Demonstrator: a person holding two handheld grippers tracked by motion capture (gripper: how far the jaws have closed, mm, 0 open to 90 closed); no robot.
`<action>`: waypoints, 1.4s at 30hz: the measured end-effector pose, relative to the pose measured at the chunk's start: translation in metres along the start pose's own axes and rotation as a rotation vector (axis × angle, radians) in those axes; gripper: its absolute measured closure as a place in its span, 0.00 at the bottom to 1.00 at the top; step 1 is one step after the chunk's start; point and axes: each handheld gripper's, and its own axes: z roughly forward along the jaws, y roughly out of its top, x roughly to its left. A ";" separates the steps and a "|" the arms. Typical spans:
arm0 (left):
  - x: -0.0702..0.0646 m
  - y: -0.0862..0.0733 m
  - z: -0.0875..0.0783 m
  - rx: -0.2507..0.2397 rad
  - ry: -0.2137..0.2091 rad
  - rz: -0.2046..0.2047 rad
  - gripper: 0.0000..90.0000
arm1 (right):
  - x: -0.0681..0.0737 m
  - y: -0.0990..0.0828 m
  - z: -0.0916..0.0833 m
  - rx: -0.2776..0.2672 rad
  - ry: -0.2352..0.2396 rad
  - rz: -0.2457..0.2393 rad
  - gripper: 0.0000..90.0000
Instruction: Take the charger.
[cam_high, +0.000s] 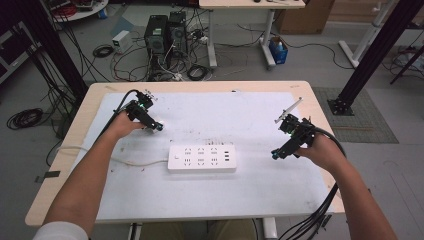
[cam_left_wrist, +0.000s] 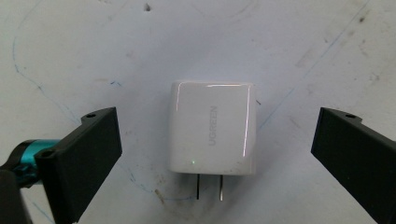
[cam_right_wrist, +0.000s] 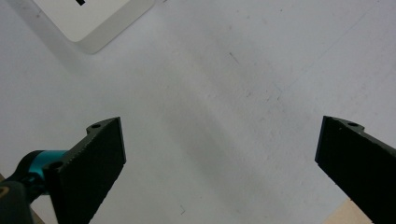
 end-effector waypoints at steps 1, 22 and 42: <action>0.000 0.000 0.003 0.012 0.004 0.001 0.02 | 0.000 0.000 0.000 0.000 -0.001 -0.002 0.01; 0.002 -0.002 0.018 0.084 -0.016 0.007 0.27 | -0.002 -0.001 0.000 0.003 0.002 -0.011 0.01; -0.011 0.002 -0.018 -0.013 -0.017 0.063 0.47 | -0.002 0.000 0.000 -0.012 -0.025 -0.001 0.01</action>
